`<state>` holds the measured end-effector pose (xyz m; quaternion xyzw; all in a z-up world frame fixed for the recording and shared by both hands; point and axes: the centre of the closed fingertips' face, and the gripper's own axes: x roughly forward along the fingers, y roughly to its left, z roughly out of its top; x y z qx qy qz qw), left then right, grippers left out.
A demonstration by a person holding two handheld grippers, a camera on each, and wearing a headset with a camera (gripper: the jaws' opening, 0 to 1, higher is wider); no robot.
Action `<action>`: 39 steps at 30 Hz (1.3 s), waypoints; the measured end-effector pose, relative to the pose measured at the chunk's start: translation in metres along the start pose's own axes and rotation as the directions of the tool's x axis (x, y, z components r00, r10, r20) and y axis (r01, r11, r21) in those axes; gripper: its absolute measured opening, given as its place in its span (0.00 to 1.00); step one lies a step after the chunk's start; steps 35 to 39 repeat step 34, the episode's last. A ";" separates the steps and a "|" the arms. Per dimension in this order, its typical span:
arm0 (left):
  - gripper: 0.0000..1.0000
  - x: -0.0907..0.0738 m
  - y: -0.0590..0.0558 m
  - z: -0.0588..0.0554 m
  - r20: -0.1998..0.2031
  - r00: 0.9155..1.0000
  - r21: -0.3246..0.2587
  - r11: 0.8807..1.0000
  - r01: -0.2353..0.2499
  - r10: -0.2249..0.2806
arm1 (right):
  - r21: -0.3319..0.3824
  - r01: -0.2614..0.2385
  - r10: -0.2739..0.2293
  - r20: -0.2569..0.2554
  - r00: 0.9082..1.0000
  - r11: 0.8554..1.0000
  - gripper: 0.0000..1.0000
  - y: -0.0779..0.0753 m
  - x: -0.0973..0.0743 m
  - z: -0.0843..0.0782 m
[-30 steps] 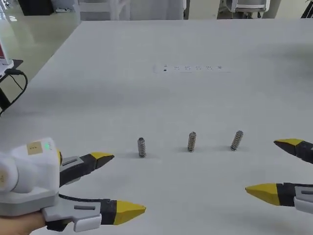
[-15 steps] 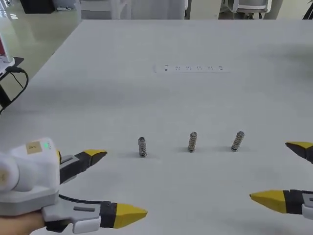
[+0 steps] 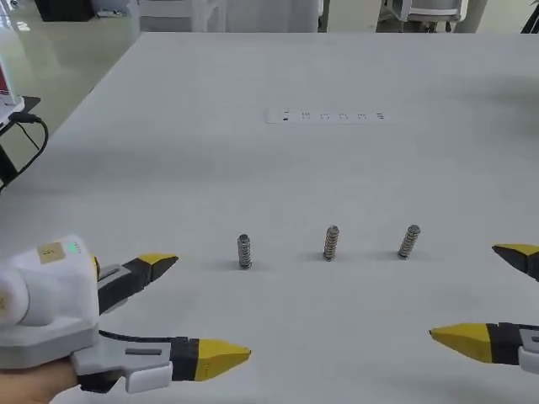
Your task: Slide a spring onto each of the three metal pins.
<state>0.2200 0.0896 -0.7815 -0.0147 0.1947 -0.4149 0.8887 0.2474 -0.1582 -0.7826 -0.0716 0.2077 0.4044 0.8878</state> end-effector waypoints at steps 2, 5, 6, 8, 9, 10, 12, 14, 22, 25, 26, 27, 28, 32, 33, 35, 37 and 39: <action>0.98 0.000 0.000 0.002 0.011 1.000 -0.005 1.000 0.000 0.000 | 0.001 0.000 0.000 0.000 1.000 1.000 0.99 0.000 0.000 0.001; 0.98 0.001 0.001 0.003 0.015 1.000 -0.004 1.000 -0.003 0.003 | 0.002 0.002 -0.002 -0.002 1.000 1.000 0.99 -0.001 0.001 0.001; 0.98 0.001 0.001 0.003 0.018 1.000 -0.007 1.000 -0.004 0.004 | 0.003 0.001 -0.001 -0.003 1.000 1.000 0.99 -0.001 0.001 0.001; 0.98 0.001 0.002 0.004 0.026 1.000 -0.012 1.000 -0.005 0.005 | 0.002 0.000 0.000 -0.004 1.000 1.000 0.99 0.000 0.002 0.001; 0.98 0.001 0.003 0.005 0.029 1.000 -0.014 1.000 -0.004 0.005 | 0.002 0.000 0.000 -0.004 1.000 1.000 0.99 0.000 0.002 0.001; 0.98 0.001 0.003 0.005 0.031 1.000 -0.016 1.000 -0.003 0.004 | 0.003 0.001 -0.001 -0.004 1.000 1.000 0.99 -0.001 0.002 0.001; 0.98 0.002 0.003 0.005 0.033 0.999 -0.018 1.000 -0.002 0.003 | 0.006 0.002 -0.002 -0.002 1.000 1.000 0.99 -0.001 0.002 0.001; 0.98 0.002 0.003 0.005 0.035 0.999 -0.022 1.000 0.000 0.001 | 0.006 0.002 -0.001 -0.005 1.000 1.000 0.99 -0.001 0.002 0.001; 0.98 0.003 0.003 0.005 0.032 0.999 -0.026 1.000 0.000 0.000 | 0.007 -0.001 0.001 -0.008 1.000 1.000 0.99 0.000 0.003 0.001; 0.98 0.002 0.004 0.005 0.032 0.999 -0.027 1.000 -0.001 0.001 | 0.006 -0.002 0.002 -0.006 1.000 1.000 0.99 0.000 0.002 0.002; 0.98 0.002 0.004 0.005 0.032 0.999 -0.028 1.000 0.000 0.001 | 0.006 -0.001 0.001 -0.005 1.000 1.000 0.99 0.000 0.002 0.002; 0.98 0.002 0.004 0.005 0.032 0.999 -0.027 1.000 -0.001 0.001 | 0.007 -0.001 0.001 -0.005 1.000 1.000 0.99 0.000 0.002 0.002; 0.98 0.002 0.004 0.005 0.032 0.999 -0.027 1.000 -0.001 0.002 | 0.008 -0.002 0.002 -0.006 1.000 1.000 0.99 0.000 0.002 0.002; 0.98 0.003 0.003 0.005 0.030 1.000 -0.027 1.000 0.001 0.000 | 0.008 -0.002 0.002 -0.006 1.000 1.000 0.99 0.000 0.002 0.003; 0.98 0.003 0.003 0.005 0.027 1.000 -0.027 1.000 0.002 -0.001 | 0.010 -0.004 0.004 -0.006 1.000 1.000 0.99 0.001 0.002 0.003; 0.98 0.003 0.003 0.005 0.027 1.000 -0.029 1.000 0.002 -0.002 | 0.010 -0.005 0.005 -0.007 1.000 1.000 0.99 0.001 0.003 0.003; 0.98 0.003 0.003 0.005 0.027 1.000 -0.029 1.000 0.002 -0.002 | 0.010 -0.005 0.005 -0.007 1.000 1.000 0.99 0.001 0.003 0.003; 0.98 0.003 0.003 0.005 0.027 1.000 -0.029 1.000 0.002 -0.002 | 0.010 -0.005 0.005 -0.007 1.000 1.000 0.99 0.001 0.003 0.003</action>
